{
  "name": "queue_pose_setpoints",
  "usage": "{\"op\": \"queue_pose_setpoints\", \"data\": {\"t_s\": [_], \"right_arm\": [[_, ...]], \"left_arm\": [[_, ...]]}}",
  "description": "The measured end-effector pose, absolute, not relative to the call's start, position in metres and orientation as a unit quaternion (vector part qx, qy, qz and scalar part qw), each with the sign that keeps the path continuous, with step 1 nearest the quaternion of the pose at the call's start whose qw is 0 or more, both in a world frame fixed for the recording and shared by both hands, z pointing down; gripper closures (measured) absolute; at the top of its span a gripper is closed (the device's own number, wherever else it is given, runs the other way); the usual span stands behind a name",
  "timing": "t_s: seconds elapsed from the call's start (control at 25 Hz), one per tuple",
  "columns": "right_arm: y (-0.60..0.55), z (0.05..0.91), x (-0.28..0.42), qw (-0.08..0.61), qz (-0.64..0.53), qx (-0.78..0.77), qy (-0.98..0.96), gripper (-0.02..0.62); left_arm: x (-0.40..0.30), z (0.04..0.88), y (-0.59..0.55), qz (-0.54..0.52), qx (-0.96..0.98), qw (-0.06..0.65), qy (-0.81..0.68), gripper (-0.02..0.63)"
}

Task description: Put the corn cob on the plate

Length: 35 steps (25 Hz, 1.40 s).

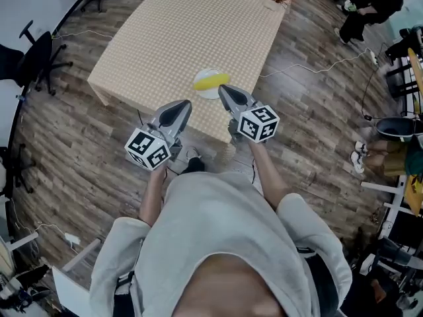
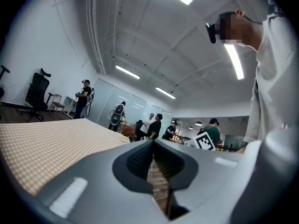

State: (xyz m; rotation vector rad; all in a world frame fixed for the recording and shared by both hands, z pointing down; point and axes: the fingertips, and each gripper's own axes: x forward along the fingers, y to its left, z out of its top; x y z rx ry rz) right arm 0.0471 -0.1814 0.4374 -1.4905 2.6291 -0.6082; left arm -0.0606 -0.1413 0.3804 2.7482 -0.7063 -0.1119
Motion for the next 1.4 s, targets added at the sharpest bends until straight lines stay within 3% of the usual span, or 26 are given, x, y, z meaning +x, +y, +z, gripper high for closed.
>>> {"op": "queue_pose_setpoints", "data": {"t_s": [0.12,0.68,1.4], "right_arm": [[-0.143,0.428,0.059,0.054,-0.198,-0.476,0.855,0.597],[0.02,0.432,0.091,0.023,-0.152,-0.466,0.871,0.598],[0.028,0.403,0.068,-0.009,-0.116,-0.483,0.868,0.598]], "left_arm": [[-0.044,0.376,-0.105,-0.036,0.957,0.143,-0.248,0.597],[-0.005,0.389,0.054,-0.023,0.949,0.141,-0.28,0.597],[-0.031,0.366,0.055,-0.031,0.956,0.121,-0.265,0.597]]}}
